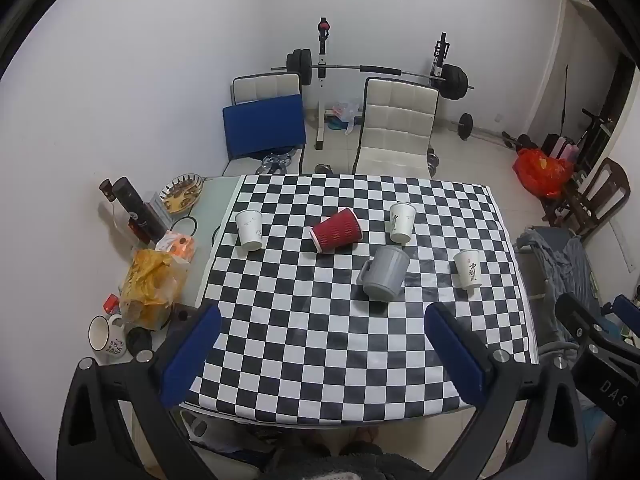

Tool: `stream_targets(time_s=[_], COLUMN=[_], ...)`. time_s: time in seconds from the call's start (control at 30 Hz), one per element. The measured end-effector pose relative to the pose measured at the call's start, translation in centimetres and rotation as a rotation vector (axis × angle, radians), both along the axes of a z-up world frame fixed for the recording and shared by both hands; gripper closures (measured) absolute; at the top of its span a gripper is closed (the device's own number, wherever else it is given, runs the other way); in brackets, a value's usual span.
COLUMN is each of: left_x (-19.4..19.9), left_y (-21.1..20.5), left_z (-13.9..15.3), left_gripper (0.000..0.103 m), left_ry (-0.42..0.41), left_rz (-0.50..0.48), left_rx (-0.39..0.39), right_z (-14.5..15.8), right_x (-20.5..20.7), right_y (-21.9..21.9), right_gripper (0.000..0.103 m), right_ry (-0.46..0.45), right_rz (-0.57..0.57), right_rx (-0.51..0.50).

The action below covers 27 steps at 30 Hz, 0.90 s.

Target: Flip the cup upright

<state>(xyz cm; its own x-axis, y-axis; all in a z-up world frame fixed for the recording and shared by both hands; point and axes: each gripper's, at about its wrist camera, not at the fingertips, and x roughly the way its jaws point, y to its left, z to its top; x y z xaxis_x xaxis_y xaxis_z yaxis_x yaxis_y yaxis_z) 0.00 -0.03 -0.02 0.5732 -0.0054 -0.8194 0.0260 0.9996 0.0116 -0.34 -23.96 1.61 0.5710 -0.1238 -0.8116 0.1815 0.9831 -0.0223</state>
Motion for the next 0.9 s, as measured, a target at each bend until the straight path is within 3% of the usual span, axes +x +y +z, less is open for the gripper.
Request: stream_targets(time_s=[0.9], left_x=[0.62], left_y=[-0.3], left_z=[-0.77], left_gripper=[0.0], left_ry=[-0.012], left_rz=[0.003], left_rx=[-0.01], right_z=[0.68], right_x=[-0.66], right_y=[-0.13], right_gripper=[0.0], right_ry=[-0.012], right_rz=[0.002], right_rx=[-0.008])
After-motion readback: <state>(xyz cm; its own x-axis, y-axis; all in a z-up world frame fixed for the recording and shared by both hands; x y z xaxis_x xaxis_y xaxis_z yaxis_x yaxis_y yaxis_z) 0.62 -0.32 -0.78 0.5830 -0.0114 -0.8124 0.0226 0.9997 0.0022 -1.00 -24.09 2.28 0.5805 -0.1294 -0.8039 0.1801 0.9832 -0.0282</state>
